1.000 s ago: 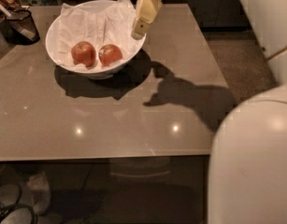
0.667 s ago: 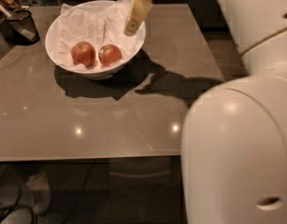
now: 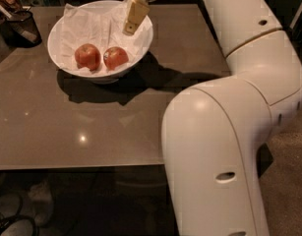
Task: Pick apple from white bowl
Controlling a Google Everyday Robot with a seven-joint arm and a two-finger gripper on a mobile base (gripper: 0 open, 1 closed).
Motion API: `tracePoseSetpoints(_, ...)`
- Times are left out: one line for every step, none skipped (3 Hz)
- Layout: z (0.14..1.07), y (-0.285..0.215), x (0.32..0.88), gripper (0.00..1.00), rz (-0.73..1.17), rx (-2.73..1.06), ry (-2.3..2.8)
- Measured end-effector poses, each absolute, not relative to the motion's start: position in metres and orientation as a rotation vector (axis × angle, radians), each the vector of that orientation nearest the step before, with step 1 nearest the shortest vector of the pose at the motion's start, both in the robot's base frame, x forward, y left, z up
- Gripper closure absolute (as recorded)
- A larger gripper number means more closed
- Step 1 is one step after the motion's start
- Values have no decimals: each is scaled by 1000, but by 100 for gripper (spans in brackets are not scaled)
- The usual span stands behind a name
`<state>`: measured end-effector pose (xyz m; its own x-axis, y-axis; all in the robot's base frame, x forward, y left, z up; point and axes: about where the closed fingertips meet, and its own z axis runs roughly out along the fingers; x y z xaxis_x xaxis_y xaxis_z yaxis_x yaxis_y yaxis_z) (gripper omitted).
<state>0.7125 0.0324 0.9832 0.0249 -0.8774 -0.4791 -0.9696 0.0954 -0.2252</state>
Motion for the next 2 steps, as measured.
tracePoseSetpoints(972, 42, 720, 33, 276, -1803, 1886)
tracePoseSetpoints(954, 55, 725, 27, 338, -1789, 1909)
